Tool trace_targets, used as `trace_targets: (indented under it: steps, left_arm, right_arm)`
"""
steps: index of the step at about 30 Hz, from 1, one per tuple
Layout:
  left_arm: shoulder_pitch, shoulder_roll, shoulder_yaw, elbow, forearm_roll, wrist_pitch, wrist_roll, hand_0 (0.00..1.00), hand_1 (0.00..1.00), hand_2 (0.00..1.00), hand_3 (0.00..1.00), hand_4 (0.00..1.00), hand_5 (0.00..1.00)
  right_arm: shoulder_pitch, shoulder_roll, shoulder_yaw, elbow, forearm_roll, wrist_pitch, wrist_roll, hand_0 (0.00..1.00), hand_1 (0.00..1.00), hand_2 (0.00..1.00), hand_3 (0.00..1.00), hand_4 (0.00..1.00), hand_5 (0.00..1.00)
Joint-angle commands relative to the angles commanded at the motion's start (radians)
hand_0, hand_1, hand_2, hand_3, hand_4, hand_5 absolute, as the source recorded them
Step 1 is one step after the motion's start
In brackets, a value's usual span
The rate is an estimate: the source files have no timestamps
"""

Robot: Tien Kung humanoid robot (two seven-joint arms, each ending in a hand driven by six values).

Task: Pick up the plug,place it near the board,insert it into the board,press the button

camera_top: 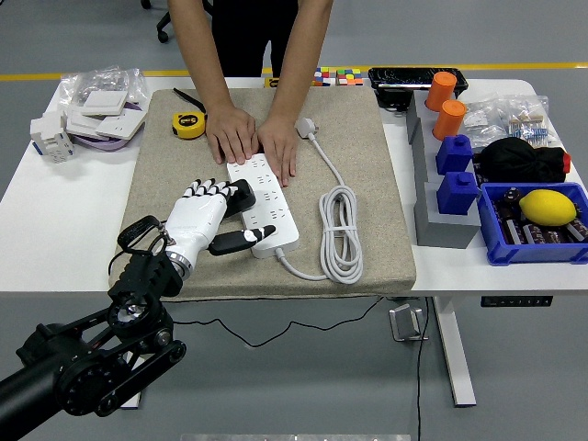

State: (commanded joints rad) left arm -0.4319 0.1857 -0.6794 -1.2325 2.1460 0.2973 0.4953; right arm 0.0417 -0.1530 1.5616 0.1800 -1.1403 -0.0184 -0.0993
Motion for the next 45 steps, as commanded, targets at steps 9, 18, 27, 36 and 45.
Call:
trace_targets:
  steps: [9,18,27,36,45]
  left_arm:
    - [-0.018,-0.008,0.026,0.007,-0.010,-0.006,-0.001,0.998,0.998,0.987,0.881,0.998,0.998]
    - [-0.026,-0.013,0.029,0.011,-0.009,-0.009,-0.001,0.998,0.998,0.987,0.881,0.998,0.998]
    - [-0.019,-0.009,0.017,-0.033,0.009,0.002,0.000,0.998,0.998,0.986,0.880,0.998,0.998]
    - [0.021,0.008,0.025,-0.211,-0.143,0.046,-0.019,0.998,0.998,0.953,0.868,0.998,0.996]
    - [0.025,0.015,0.031,-0.283,-0.144,-0.074,0.065,0.295,0.253,0.380,0.917,0.749,0.326]
  right_arm:
    - [0.003,0.000,0.000,0.000,-0.003,0.000,0.000,0.998,0.926,0.872,0.905,0.998,0.998]
    - [0.004,-0.001,0.006,0.000,-0.014,-0.001,-0.003,0.998,0.926,0.872,0.905,0.998,0.998]
    - [0.001,-0.002,0.008,0.000,-0.020,-0.002,-0.005,0.998,0.926,0.872,0.905,0.998,0.998]
    - [0.000,-0.002,0.008,0.000,-0.019,-0.004,-0.007,0.998,0.927,0.872,0.905,0.998,0.998]
    - [-0.003,-0.003,0.009,0.000,-0.017,-0.005,-0.008,0.998,0.926,0.872,0.904,0.998,0.998]
